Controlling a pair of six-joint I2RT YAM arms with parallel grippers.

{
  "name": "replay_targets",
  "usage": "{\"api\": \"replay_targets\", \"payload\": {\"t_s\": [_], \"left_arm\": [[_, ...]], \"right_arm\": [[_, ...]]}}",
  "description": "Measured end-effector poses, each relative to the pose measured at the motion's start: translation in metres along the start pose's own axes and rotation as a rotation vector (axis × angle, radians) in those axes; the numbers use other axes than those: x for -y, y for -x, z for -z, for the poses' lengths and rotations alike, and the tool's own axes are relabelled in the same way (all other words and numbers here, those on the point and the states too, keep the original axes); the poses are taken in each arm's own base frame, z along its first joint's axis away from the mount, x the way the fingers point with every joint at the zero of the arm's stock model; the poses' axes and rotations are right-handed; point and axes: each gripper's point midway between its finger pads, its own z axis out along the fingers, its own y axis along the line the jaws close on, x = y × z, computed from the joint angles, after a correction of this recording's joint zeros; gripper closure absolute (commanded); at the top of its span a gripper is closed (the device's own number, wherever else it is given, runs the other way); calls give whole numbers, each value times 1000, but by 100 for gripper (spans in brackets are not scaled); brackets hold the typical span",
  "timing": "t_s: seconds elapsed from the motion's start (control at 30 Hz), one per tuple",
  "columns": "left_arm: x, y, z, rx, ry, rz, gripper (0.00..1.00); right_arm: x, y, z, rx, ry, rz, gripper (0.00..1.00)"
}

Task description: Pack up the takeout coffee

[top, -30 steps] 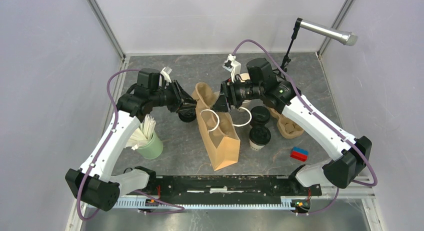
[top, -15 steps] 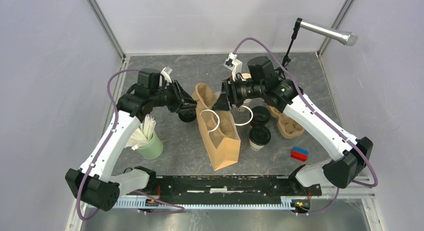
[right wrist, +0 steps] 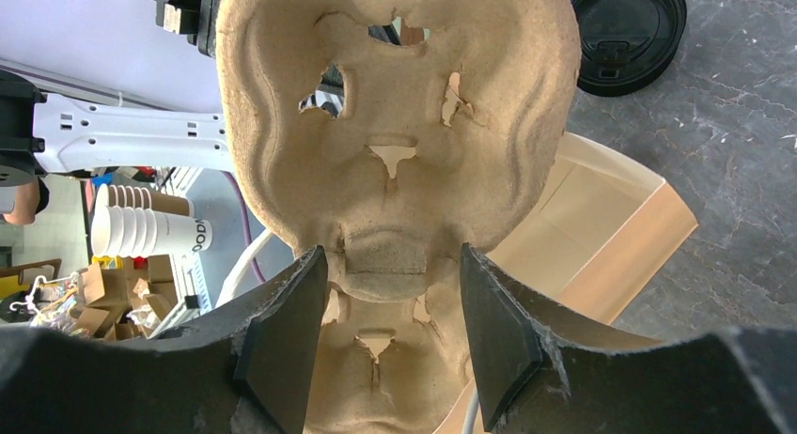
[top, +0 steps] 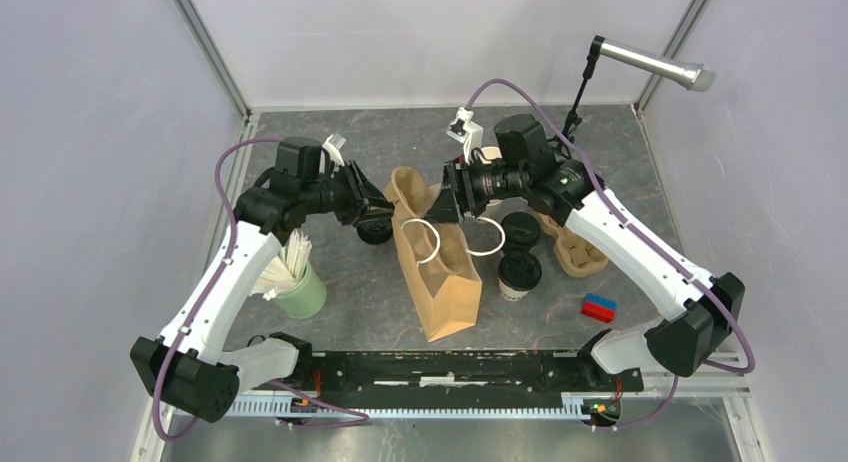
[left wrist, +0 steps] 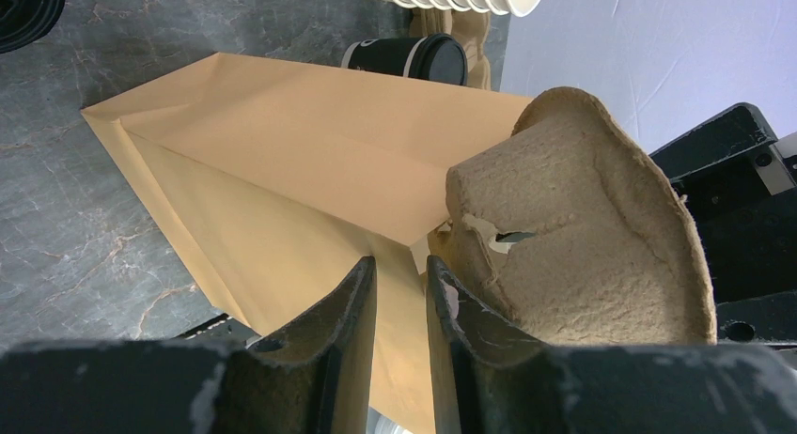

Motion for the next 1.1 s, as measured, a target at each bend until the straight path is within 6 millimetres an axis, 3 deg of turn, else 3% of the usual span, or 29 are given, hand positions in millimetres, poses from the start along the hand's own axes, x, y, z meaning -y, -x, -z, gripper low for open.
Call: {"api": "replay_targets", "payload": {"t_s": [0.47, 1.1], "left_arm": [[0, 0, 0, -1, 0, -1, 68], [1, -2, -1, -6, -1, -4, 74]], "right_arm": [[-2, -6, -1, -23, 15, -23, 36], [-1, -10, -7, -18, 46, -61, 62]]}}
